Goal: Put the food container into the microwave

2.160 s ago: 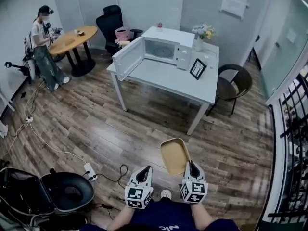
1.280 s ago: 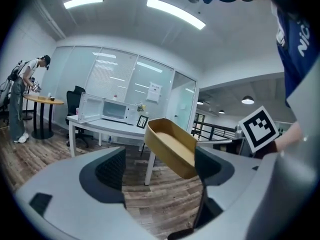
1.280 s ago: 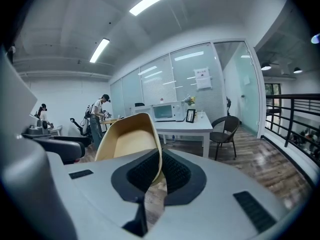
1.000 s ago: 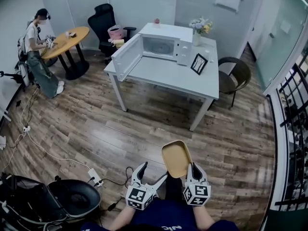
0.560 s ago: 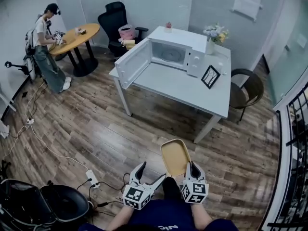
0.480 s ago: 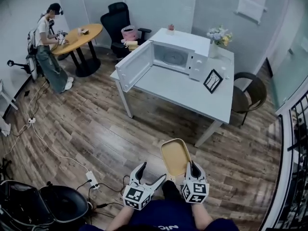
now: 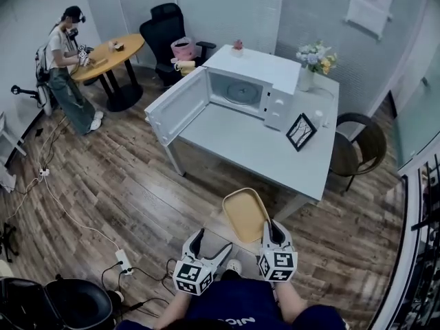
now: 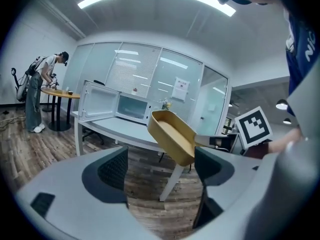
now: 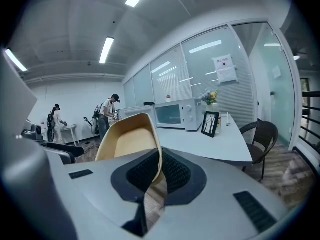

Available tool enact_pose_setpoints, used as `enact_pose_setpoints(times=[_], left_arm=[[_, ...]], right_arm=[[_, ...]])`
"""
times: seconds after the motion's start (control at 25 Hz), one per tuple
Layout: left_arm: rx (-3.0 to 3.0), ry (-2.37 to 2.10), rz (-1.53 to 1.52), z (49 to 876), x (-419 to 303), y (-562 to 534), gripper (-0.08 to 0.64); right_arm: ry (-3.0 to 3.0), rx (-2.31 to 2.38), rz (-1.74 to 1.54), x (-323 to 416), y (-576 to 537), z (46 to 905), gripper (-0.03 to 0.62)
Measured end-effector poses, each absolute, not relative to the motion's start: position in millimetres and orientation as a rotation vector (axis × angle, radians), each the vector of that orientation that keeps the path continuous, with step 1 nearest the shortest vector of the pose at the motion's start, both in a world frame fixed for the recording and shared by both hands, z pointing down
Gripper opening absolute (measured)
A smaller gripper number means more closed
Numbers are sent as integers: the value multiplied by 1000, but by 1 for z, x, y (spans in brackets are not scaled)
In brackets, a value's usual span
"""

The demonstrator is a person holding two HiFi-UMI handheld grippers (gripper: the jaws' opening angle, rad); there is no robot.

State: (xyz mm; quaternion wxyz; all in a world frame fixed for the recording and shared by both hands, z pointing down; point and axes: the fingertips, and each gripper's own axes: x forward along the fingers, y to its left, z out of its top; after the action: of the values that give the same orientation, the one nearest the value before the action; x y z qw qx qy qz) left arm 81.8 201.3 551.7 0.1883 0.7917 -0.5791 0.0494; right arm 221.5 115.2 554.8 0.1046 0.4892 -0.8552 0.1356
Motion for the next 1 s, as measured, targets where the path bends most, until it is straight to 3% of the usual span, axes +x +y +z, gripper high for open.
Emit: enact_pose_setpoints(times=[0.52, 1.0], left_arm=[[2224, -1494, 222, 571, 94, 145, 413], [2336, -1413, 226, 574, 30, 16, 403]], right_arm=[[-2449, 1490, 473, 233, 77, 574, 34], [-2325, 1682, 523, 187, -29, 587, 34]])
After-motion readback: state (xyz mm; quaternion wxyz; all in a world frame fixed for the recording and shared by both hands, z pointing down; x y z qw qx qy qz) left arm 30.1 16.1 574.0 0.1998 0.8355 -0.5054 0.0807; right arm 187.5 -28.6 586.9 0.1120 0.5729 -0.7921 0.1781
